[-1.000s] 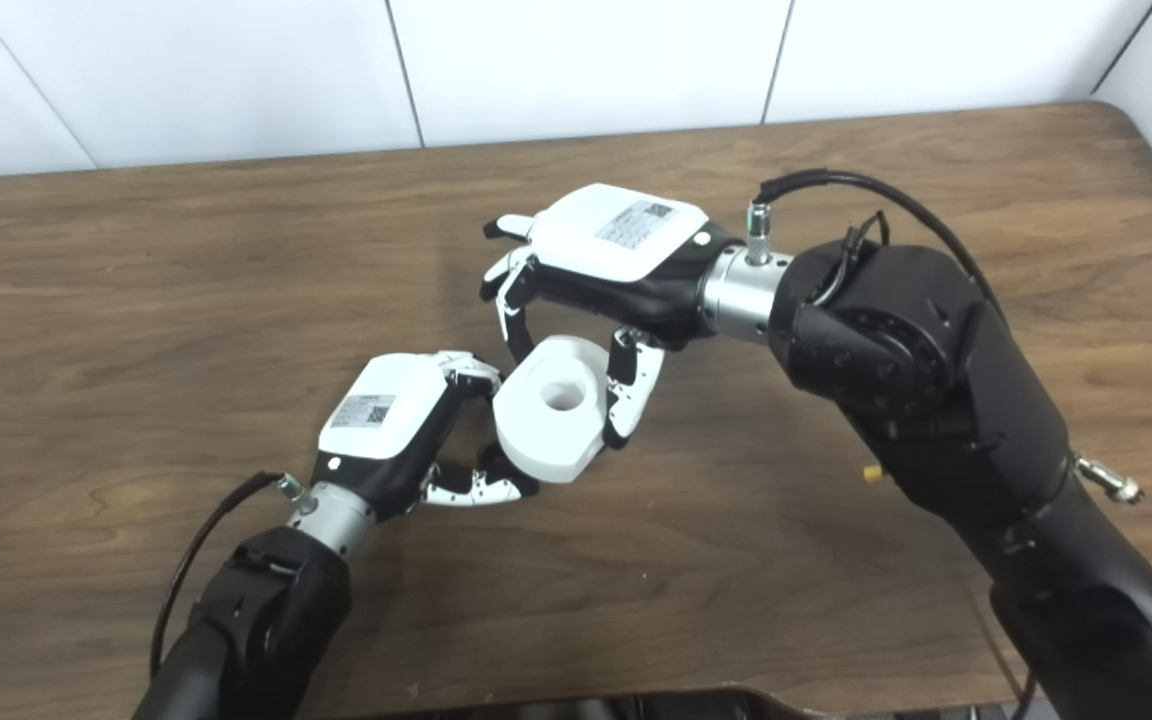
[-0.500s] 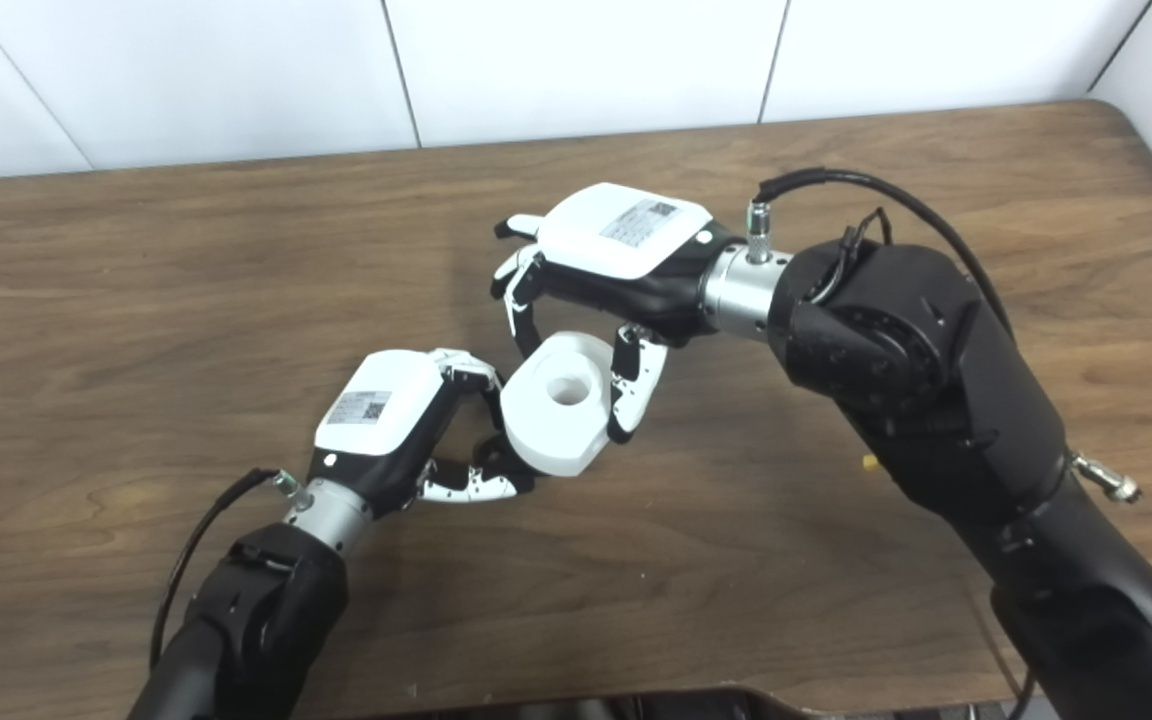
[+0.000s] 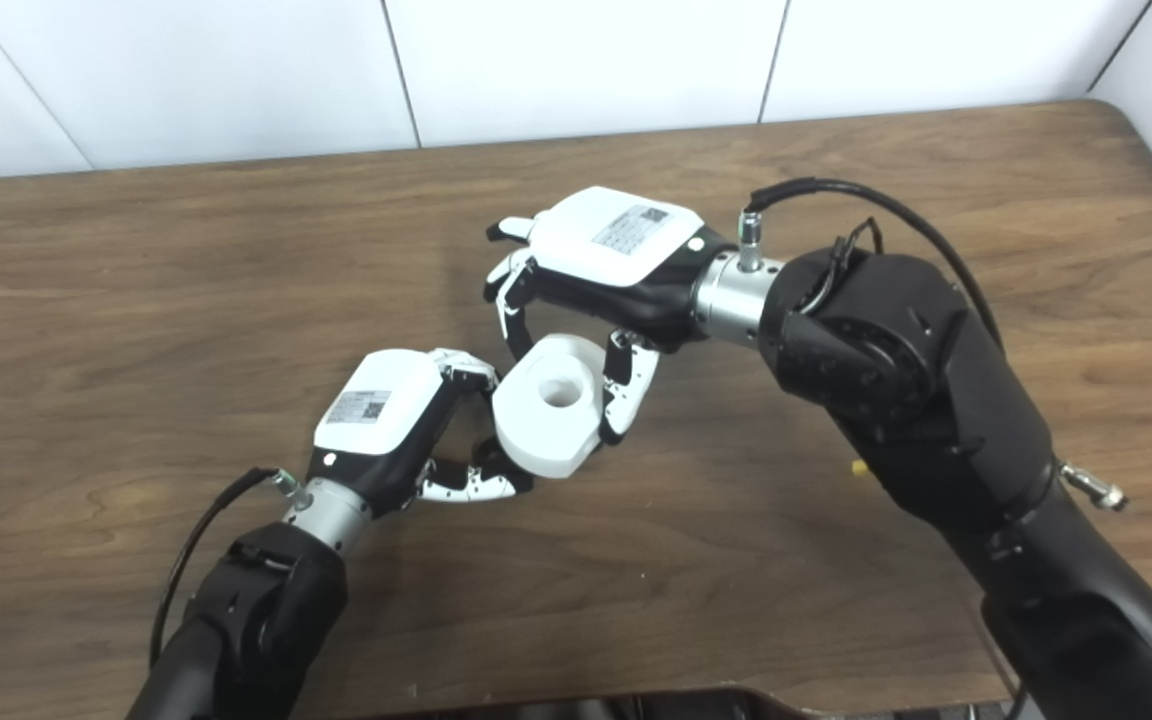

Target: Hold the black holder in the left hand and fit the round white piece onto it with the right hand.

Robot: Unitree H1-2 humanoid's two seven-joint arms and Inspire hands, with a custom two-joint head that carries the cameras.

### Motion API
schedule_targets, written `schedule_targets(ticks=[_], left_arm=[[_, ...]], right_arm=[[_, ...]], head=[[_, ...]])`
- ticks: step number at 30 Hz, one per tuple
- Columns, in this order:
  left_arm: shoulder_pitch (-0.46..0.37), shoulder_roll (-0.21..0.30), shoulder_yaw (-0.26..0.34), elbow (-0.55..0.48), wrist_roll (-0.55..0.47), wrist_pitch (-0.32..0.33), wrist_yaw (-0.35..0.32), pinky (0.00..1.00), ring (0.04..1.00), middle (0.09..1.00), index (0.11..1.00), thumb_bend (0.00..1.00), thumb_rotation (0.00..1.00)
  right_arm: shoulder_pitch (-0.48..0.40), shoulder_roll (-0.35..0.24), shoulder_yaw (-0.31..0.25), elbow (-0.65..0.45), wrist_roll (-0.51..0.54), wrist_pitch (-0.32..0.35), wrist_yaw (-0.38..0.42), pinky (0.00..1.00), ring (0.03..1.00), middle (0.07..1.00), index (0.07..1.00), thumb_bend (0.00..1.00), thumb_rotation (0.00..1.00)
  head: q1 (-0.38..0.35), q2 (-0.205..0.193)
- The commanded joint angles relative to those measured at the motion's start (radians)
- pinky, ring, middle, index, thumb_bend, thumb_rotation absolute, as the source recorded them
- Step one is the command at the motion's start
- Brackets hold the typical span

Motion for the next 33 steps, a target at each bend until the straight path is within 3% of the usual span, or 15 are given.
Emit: schedule_targets(ticks=[1,33], left_arm=[[0.046,0.026,-0.006,0.036,-0.004,0.048,-0.093,0.75,0.800,0.722,0.487,0.52,0.05],[0.044,0.016,-0.010,0.032,-0.007,0.050,-0.092,0.75,0.792,0.718,0.486,0.52,0.05]], right_arm=[[-0.019,0.004,-0.009,-0.006,-0.007,-0.029,-0.041,0.94,0.987,0.826,0.484,0.52,0.13],[-0.015,0.032,0.015,-0.004,-0.021,-0.022,-0.021,0.97,0.977,0.829,0.483,0.52,0.13]], head=[[-0.001,0.000],[0.002,0.011]])
